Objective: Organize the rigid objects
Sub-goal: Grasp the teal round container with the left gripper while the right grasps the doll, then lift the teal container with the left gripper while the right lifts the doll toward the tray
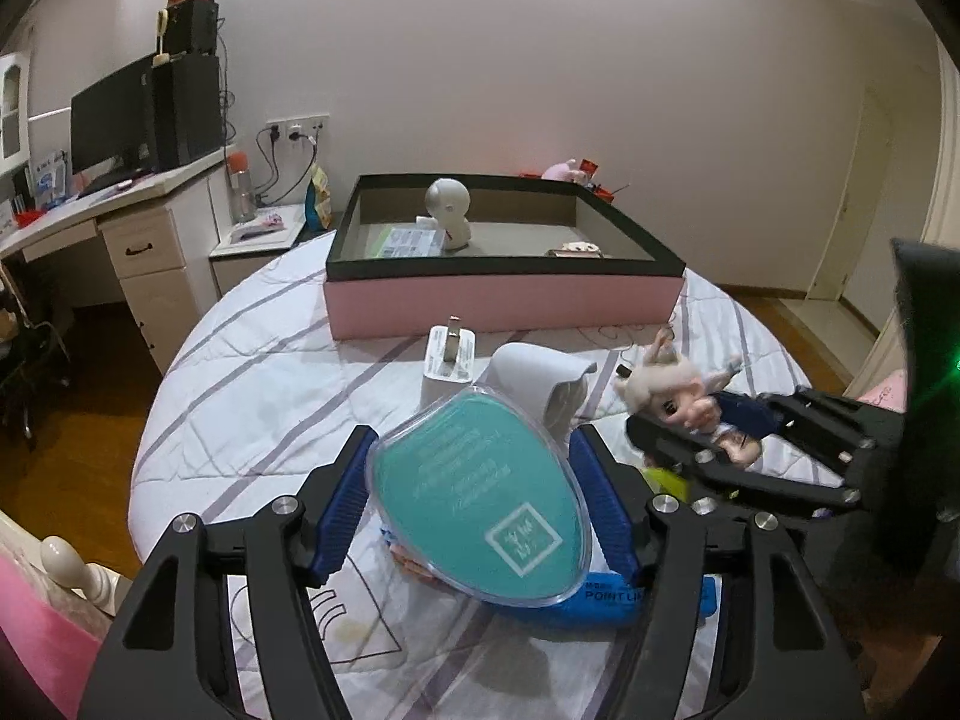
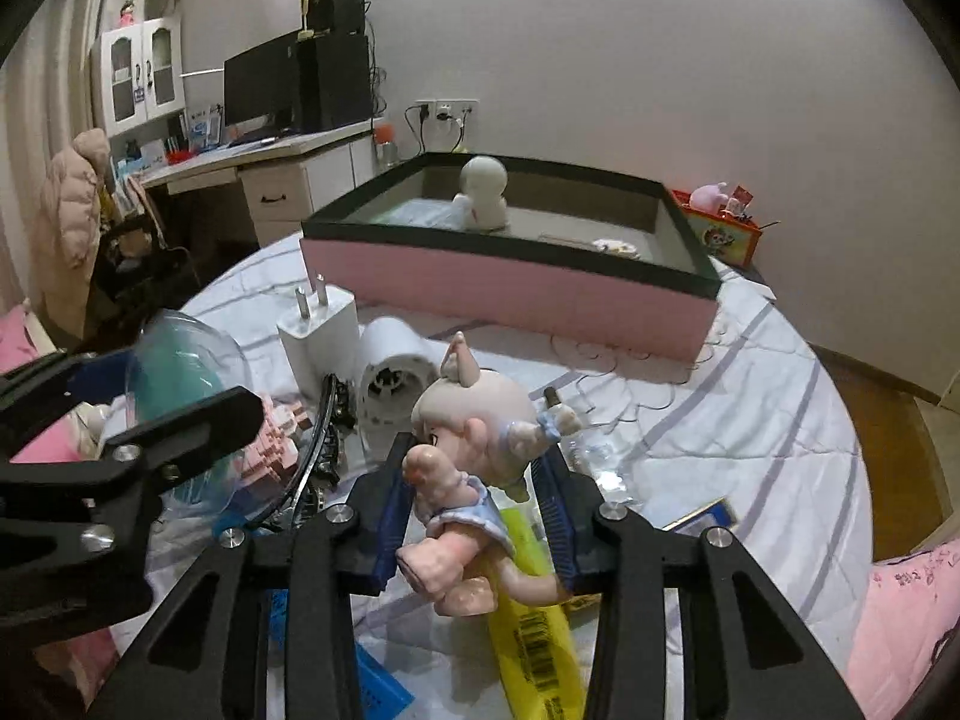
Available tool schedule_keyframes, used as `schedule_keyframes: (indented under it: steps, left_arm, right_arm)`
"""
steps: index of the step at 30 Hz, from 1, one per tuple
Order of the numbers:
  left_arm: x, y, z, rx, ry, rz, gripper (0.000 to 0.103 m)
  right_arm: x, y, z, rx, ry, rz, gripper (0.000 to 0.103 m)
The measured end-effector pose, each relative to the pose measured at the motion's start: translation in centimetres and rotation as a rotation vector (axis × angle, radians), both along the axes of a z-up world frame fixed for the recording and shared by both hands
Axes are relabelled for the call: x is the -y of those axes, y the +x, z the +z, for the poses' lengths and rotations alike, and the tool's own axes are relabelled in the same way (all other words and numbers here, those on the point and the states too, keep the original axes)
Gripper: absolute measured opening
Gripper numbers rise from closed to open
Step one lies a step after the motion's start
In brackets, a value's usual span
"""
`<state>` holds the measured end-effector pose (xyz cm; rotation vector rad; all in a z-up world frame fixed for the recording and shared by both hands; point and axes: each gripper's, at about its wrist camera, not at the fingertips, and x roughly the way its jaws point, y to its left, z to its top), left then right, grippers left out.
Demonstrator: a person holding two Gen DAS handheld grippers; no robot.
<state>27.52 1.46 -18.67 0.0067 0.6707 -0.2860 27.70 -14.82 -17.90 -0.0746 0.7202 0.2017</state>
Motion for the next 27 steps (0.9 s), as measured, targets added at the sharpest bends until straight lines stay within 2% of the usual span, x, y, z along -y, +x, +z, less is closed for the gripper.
schedule_keyframes:
  steps: [6, 11, 14, 17, 20, 22, 27]
  left_arm:
    - [0.0, 0.0, -1.9, -0.054, 0.005, 0.013, 0.067]
    - [-0.3, -0.2, -3.1, -0.090, 0.018, 0.042, 0.081]
    - [-1.0, -0.9, -3.4, -0.072, -0.011, 0.068, 0.089]
    - [-1.9, -1.3, -4.3, -0.089, -0.058, 0.073, 0.090]
    - [-2.7, -1.6, -4.4, -0.052, -0.140, 0.079, 0.091]
    - [-2.5, -1.2, -4.7, -0.062, -0.133, 0.077, 0.091]
    - [-2.6, -2.2, -3.5, -0.008, -0.139, 0.070, 0.093]
  right_arm:
    - [0.9, -0.3, 0.0, -0.003, 0.021, -0.011, 0.040]
    - [1.1, -0.4, -0.6, -0.020, 0.037, -0.010, 0.040]
    - [1.0, -0.3, -0.8, -0.023, 0.042, -0.006, 0.040]
    - [1.1, -0.3, -0.8, -0.022, 0.049, -0.003, 0.040]
    - [1.1, -0.2, -0.9, -0.020, 0.053, 0.000, 0.040]
    - [1.0, -0.2, -0.9, -0.020, 0.052, 0.001, 0.040]
    - [1.1, -0.3, -0.9, -0.016, 0.053, 0.001, 0.040]
